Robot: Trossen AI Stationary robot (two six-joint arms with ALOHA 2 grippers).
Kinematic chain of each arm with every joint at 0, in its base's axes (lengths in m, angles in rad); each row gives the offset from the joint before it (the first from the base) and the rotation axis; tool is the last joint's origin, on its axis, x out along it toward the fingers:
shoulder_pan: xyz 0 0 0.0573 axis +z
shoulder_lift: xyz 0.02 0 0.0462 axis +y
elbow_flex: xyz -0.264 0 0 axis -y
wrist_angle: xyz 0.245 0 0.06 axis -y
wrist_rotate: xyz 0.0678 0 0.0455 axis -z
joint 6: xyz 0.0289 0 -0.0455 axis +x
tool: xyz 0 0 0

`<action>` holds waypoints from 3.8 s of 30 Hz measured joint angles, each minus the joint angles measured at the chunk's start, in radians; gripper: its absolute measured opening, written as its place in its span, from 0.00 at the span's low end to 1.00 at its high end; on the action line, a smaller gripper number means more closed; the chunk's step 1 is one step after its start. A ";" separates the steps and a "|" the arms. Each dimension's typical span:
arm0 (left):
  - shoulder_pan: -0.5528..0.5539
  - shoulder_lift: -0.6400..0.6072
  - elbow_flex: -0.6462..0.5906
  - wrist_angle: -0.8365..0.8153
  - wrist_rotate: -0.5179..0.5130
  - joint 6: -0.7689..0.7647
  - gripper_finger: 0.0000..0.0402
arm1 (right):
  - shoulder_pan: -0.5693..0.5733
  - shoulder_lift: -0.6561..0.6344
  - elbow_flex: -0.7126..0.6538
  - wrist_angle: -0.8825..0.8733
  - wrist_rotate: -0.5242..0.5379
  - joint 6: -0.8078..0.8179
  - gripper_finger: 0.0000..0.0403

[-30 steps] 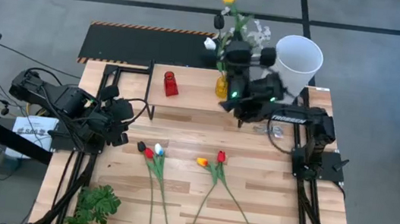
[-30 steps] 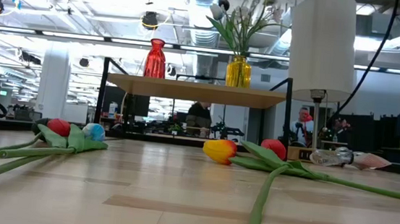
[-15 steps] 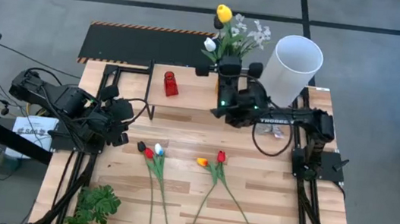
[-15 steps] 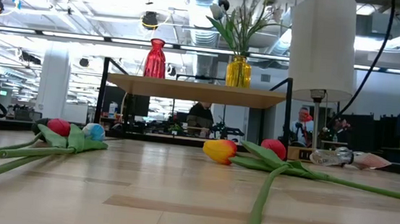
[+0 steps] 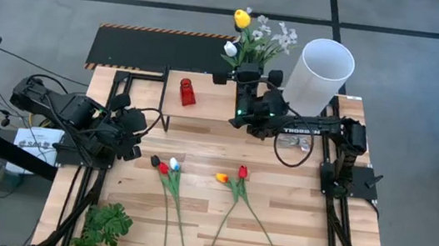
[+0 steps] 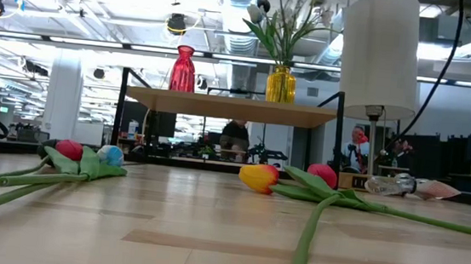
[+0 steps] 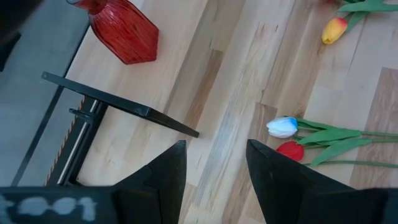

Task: Pick and place flowers into a vace then onto a shelf
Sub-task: Put the left yellow tulip into the yellow flower vase, then put the yellow tulip into the red flower vase

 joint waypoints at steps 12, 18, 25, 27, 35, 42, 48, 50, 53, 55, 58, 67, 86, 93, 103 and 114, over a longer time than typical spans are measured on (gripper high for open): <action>0.000 0.000 0.000 -0.001 0.006 0.000 0.39 | -0.017 0.000 -0.004 -0.176 0.001 0.141 0.00; 0.000 0.000 0.000 -0.003 0.007 0.000 0.39 | -0.030 0.000 -0.004 -0.362 -0.002 0.288 0.00; 0.000 0.000 0.000 -0.003 0.007 0.000 0.39 | -0.030 0.000 -0.004 -0.459 0.005 0.364 0.00; 0.000 0.000 0.000 -0.003 0.007 0.000 0.39 | -0.030 0.000 -0.004 -0.513 0.010 0.402 0.00; 0.000 0.000 0.000 -0.003 0.007 0.000 0.39 | -0.030 0.000 -0.004 -0.665 0.112 0.576 0.01; 0.000 0.000 0.000 -0.003 0.007 0.000 0.39 | -0.030 0.000 -0.004 -0.663 0.167 0.576 0.05; 0.000 0.000 0.000 -0.003 0.012 0.000 0.39 | -0.030 0.000 -0.004 -0.663 0.167 0.575 0.10; 0.000 0.000 0.000 -0.004 0.020 0.000 0.39 | -0.030 0.000 -0.004 -0.664 0.167 0.575 0.13; 0.000 0.000 0.000 -0.004 0.026 0.000 0.39 | -0.030 0.000 -0.004 -0.666 0.182 0.575 0.17; 0.000 0.000 0.000 -0.004 0.028 0.000 0.39 | -0.030 0.000 -0.004 -0.676 0.194 0.575 0.20; 0.000 0.000 0.000 -0.004 0.029 0.000 0.39 | -0.029 0.000 -0.004 -0.690 0.204 0.575 0.26; 0.000 0.000 0.000 -0.004 0.028 0.000 0.39 | 0.007 0.000 -0.004 -0.690 0.241 0.575 0.47; 0.000 0.000 0.000 -0.004 0.034 0.000 0.39 | 0.202 0.000 -0.004 -0.684 0.239 0.574 0.56; 0.000 0.000 0.000 0.005 0.056 0.000 0.39 | 0.359 0.000 0.014 -0.683 0.225 0.510 0.55; 0.000 0.000 0.000 0.109 0.085 0.062 0.39 | 0.586 0.000 0.014 -0.667 -0.130 0.778 0.55; 0.000 0.000 0.000 0.184 0.177 0.052 0.39 | 0.654 0.000 0.014 -1.114 -1.010 1.546 0.55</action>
